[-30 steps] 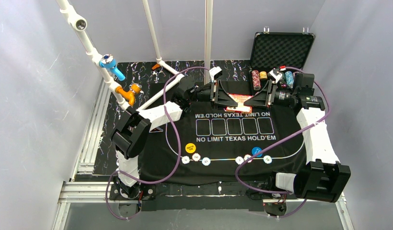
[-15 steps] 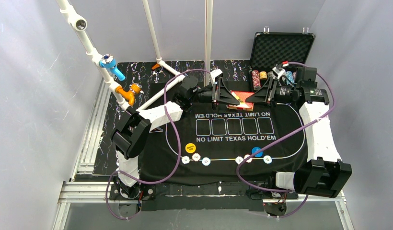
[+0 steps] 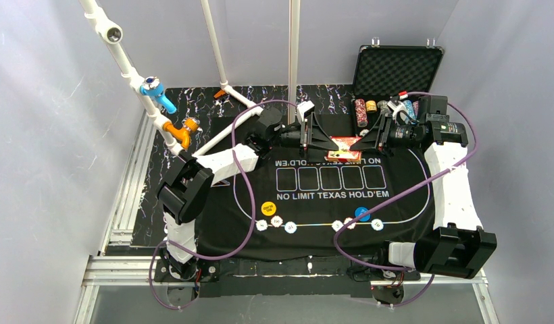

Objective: Distribute texas hold em gaming equipment

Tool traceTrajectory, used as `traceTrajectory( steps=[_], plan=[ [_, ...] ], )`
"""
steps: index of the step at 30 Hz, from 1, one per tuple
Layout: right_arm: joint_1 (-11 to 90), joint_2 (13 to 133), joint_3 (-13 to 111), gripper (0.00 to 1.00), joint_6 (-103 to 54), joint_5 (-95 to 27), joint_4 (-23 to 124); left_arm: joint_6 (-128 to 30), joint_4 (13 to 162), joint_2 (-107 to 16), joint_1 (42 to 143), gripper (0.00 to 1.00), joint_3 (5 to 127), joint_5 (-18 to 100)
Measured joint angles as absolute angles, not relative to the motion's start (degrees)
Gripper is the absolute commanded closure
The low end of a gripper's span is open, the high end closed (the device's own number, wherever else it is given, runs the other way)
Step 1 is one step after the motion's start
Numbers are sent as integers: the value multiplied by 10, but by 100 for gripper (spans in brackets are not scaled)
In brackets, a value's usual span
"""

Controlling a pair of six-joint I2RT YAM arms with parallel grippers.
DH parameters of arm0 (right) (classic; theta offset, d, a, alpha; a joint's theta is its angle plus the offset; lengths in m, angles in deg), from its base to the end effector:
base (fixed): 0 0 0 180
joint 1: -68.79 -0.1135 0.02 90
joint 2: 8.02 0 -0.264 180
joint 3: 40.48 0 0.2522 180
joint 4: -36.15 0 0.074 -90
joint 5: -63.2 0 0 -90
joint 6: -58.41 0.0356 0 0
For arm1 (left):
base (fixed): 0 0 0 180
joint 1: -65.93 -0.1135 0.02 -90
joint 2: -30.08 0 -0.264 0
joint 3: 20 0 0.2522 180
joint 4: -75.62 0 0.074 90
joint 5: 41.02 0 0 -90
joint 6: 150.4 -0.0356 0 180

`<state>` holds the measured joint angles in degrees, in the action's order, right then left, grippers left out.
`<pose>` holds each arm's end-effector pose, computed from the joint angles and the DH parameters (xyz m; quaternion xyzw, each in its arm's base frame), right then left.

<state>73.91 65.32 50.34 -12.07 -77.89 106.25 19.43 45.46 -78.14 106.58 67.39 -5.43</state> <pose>0.2449 0.0059 0.3656 0.0474 0.8645 0.4415 0.2356 0.3087 -0.3032 0.2899 0.1353 0.6592 -0.7354 0.0796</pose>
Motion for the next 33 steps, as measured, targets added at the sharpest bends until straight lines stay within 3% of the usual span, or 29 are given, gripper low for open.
traceTrajectory(
  steps=[30,33],
  plan=[
    [676,666,506,99,-162,-673,1101,148,514,-783,1088,12,670,-22],
    [668,669,508,87,-167,-660,1101,143,525,-784,1088,15,670,-21]
  ],
)
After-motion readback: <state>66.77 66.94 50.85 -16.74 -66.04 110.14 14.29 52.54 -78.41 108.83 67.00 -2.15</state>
